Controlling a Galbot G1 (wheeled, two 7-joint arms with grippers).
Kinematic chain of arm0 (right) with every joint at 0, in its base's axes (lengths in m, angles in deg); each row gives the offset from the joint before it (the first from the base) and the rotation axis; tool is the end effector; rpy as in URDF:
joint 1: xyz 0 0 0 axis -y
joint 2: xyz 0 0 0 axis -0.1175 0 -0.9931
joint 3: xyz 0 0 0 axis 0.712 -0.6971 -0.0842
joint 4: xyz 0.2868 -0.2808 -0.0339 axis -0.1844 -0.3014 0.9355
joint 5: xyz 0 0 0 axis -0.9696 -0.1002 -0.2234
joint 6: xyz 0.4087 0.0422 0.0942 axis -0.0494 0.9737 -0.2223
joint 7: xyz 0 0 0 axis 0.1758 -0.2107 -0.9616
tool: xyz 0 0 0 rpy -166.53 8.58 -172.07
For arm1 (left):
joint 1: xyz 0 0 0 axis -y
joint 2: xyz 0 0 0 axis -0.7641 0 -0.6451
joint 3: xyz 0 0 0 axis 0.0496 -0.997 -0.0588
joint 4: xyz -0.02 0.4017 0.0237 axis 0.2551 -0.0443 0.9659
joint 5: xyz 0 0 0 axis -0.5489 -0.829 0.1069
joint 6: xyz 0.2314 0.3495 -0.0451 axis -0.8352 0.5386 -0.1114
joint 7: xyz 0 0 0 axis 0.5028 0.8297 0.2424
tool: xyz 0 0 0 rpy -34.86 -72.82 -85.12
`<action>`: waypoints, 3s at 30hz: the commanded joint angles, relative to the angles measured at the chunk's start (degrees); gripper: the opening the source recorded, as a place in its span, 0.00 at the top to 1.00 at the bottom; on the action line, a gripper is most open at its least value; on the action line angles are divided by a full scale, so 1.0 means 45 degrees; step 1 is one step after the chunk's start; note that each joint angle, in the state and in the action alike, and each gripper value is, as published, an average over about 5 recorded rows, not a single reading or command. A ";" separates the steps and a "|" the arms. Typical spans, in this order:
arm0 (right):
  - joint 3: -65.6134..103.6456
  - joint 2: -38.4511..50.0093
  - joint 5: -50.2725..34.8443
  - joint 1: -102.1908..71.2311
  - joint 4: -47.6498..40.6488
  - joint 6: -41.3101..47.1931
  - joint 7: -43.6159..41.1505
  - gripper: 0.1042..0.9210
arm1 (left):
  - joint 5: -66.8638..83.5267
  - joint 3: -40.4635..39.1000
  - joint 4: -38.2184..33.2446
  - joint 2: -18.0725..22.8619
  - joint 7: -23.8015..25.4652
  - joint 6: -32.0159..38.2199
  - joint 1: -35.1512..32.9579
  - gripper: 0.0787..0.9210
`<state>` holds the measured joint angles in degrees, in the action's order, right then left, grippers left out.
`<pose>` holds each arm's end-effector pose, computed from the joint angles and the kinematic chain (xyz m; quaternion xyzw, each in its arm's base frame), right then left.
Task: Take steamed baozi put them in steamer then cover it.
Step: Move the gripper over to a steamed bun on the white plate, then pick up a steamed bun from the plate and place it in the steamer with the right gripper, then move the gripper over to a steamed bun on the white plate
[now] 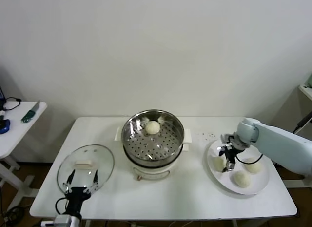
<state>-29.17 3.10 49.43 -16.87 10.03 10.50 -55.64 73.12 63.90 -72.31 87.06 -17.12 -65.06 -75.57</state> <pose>0.6100 -0.1823 -0.2975 0.5122 -0.5502 0.4624 0.4702 0.1746 0.0949 -0.4304 0.0452 -0.9928 -0.0669 0.0880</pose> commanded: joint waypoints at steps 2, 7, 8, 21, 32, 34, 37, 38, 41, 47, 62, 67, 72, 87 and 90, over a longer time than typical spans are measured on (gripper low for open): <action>0.0051 -0.0201 0.0030 -0.0136 -0.0193 -0.0007 -0.0005 0.25 | 0.0027 -0.0005 -0.0017 0.0014 -0.0081 -0.0044 0.0011 0.12; -0.0171 0.0059 -0.0345 0.0436 -0.0026 -0.0003 -0.0029 0.26 | 0.0043 0.0007 -0.0038 0.0019 -0.0090 -0.0046 0.0001 0.12; -0.0334 0.0125 -0.0525 0.0712 0.0032 0.0007 -0.0035 0.27 | 0.0046 0.0004 -0.0046 0.0021 -0.0090 -0.0046 0.0000 0.12; -0.5246 -0.1553 -0.5429 0.8517 0.0245 0.0125 -0.0292 0.27 | 0.0102 -0.0307 -0.0331 0.0096 -0.0193 -0.0174 -0.0082 0.12; -0.5703 -0.5419 -0.9030 0.9749 0.0035 0.0842 0.0107 0.27 | 0.0094 -0.0622 -0.0528 0.0038 -0.0307 -0.0206 -0.0190 0.12; -0.5584 -0.6019 -0.9343 0.9497 -0.0015 0.1033 0.0318 0.27 | 0.0110 -0.0615 -0.0559 0.0009 -0.0327 -0.0196 -0.0243 0.12; -0.5499 -0.6825 -0.9779 0.9041 -0.0107 0.1284 0.0692 0.27 | 0.0163 -0.0603 -0.0600 -0.0049 -0.0380 -0.0184 -0.0326 0.12; -0.5483 -0.7058 -0.9878 0.8866 -0.0141 0.1353 0.0815 0.27 | 0.0183 -0.0610 -0.0605 -0.0072 -0.0397 -0.0177 -0.0355 0.12; -0.5480 -0.7624 -1.0010 0.8374 -0.0274 0.1502 0.1088 0.27 | 0.0201 -0.0671 -0.0586 -0.0130 -0.0421 -0.0151 -0.0425 0.12; -0.5706 -0.8571 -1.0001 0.7453 -0.0713 0.1668 0.1461 0.27 | 0.0186 -0.0768 -0.0522 -0.0172 -0.0447 -0.0159 -0.0395 0.12; -0.5910 -1.0041 -0.9192 0.5504 -0.2192 0.1621 0.1770 0.27 | 0.0328 -0.0710 -0.0333 -0.0266 -0.0475 -0.0199 -0.0232 0.12; -0.5950 -1.0345 -0.9123 0.5393 -0.2565 0.1553 0.1719 0.26 | 0.0346 -0.0706 -0.0271 -0.0295 -0.0480 -0.0211 -0.0153 0.12; -0.6065 -1.0437 -0.9053 0.5520 -0.2680 0.1551 0.1570 0.21 | 0.0363 -0.0691 -0.0241 -0.0337 -0.0487 -0.0218 -0.0118 0.12; -0.6348 -0.7099 -0.8842 0.8496 0.0004 0.1147 0.0480 0.12 | 0.0399 -0.0701 -0.0261 -0.0363 -0.0527 -0.0252 -0.0094 0.12; -0.6495 -0.5500 -0.8419 0.9127 0.1106 0.1059 0.0324 0.12 | 0.0433 -0.0691 -0.0263 -0.0381 -0.0544 -0.0260 -0.0106 0.12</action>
<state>-57.85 -31.69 10.17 17.95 7.56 15.71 -52.60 75.09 60.79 -73.46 85.38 -19.55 -66.21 -76.01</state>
